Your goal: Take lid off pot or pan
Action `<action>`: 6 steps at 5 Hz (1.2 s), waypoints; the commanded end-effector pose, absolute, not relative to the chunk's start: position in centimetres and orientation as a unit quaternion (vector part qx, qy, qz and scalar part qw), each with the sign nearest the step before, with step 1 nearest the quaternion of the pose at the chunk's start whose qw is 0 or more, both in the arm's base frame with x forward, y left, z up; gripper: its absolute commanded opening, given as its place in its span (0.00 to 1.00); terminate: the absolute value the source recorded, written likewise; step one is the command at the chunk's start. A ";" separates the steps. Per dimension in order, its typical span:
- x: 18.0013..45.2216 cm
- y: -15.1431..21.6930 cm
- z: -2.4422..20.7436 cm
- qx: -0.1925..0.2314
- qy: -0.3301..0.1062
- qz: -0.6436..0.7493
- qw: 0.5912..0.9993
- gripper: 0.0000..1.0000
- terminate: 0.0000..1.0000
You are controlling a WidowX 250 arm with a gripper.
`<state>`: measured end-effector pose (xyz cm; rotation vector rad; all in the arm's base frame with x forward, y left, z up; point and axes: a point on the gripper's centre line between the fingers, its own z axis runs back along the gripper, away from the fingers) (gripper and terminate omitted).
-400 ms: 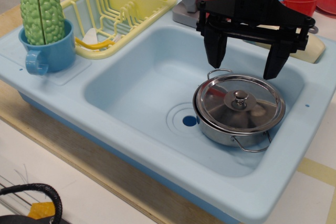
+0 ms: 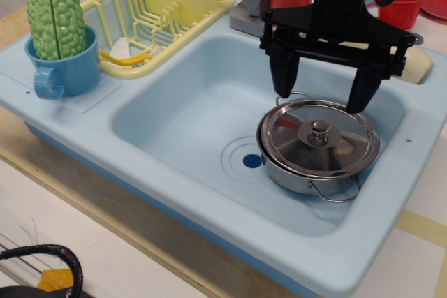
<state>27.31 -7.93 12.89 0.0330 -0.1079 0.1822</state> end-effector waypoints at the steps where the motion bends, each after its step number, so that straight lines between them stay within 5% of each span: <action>1: 27.2 -8.4 12.7 0.014 -0.057 0.093 0.994 1.00 0.00; 5: 28.0 -8.0 10.0 -0.017 -0.041 0.098 0.994 1.00 0.00; 6: 28.1 -8.0 9.5 -0.021 -0.042 0.105 0.993 0.00 0.00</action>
